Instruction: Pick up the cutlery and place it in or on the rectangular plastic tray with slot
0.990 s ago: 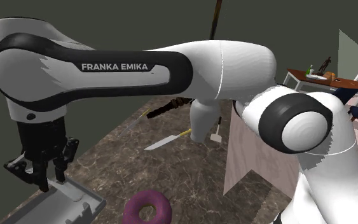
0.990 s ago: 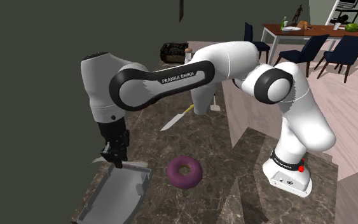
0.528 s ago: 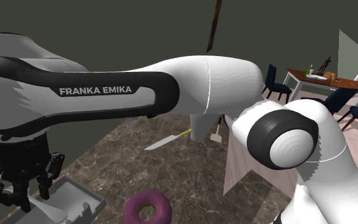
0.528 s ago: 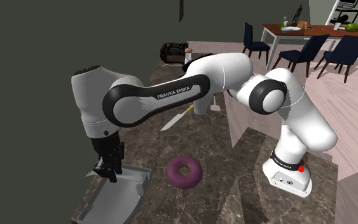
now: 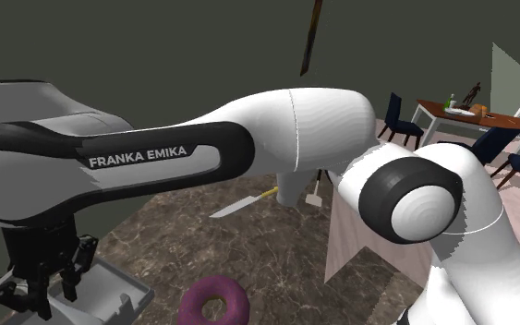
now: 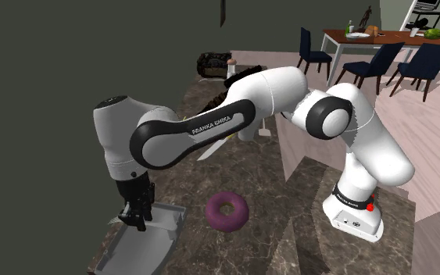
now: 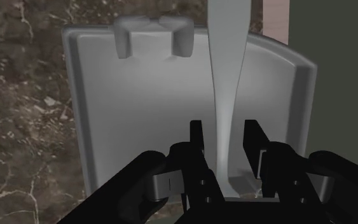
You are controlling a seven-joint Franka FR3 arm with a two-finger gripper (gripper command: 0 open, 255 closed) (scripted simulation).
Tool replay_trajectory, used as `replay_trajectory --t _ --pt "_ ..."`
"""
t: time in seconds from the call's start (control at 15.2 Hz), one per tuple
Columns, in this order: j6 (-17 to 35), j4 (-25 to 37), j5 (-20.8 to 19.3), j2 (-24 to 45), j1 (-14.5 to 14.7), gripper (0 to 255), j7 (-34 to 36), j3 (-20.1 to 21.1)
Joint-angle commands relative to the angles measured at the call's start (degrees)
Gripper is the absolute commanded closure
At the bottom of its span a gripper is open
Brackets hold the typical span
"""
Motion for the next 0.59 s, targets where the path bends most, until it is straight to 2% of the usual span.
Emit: replay_trajectory --t 0.0,0.26,0.33,0.53 --pt "0.16 -0.08 0.0 0.04 0.0 255 -0.03 0.0" --pt "0.16 -0.08 0.0 0.04 0.0 255 -0.03 0.0" --pt "0.16 -0.09 0.0 0.03 -0.01 0 -0.03 0.0" --pt "0.16 -0.09 0.0 0.03 -0.01 0 -0.03 0.0"
